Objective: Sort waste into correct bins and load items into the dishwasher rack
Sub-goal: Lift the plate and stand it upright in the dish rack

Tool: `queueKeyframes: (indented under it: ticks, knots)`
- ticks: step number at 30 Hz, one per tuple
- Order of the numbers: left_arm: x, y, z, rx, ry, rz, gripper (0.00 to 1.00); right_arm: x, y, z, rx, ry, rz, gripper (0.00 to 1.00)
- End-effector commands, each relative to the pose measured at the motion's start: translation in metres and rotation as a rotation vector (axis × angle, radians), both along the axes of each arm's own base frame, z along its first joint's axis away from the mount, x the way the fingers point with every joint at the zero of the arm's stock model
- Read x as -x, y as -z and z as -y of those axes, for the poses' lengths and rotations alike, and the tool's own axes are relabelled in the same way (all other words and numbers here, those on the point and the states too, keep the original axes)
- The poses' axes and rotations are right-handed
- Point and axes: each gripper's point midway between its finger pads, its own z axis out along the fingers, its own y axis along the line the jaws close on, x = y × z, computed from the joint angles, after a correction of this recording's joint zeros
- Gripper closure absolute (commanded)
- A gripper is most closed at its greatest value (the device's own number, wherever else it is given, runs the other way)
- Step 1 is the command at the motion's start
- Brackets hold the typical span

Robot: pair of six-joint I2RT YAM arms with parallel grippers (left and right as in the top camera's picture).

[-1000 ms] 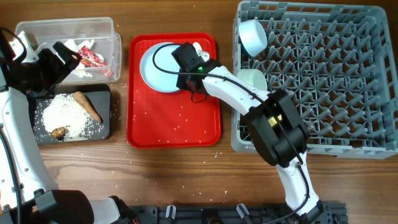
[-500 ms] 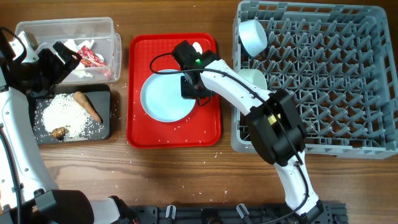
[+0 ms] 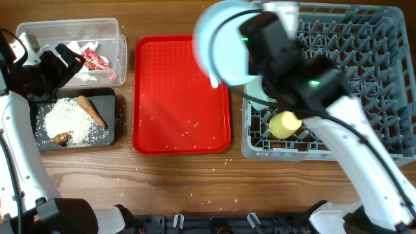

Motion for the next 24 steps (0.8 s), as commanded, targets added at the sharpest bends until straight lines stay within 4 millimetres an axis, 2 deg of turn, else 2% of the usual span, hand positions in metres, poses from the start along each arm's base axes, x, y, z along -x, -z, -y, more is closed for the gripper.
queueKeyframes:
  ticks: [1,3,6,14,21,24]
  knots:
    - [-0.001,-0.004,-0.001,0.004,-0.012,0.008,0.00,0.009,-0.036,0.085,0.223,0.282,0.109,0.96]
    - [-0.001,-0.004,-0.001,0.004,-0.012,0.009,0.00,0.014,-0.033,0.119,0.323,0.379,0.072,0.96]
    - [-0.001,-0.004,-0.001,0.004,-0.012,0.009,0.00,0.005,-0.012,0.136,0.455,0.348,-0.029,0.96]
    - [-0.001,-0.004,-0.001,0.004,-0.012,0.009,0.00,-0.050,0.053,0.148,0.679,0.235,-0.213,0.96]
    - [-0.001,-0.004,-0.001,0.004,-0.012,0.009,0.00,-0.073,0.104,0.172,0.675,0.251,-0.330,0.96]
    - [-0.001,-0.004,-0.001,0.004,-0.012,0.008,0.00,-0.084,0.132,0.158,0.574,0.131,-0.373,0.96]
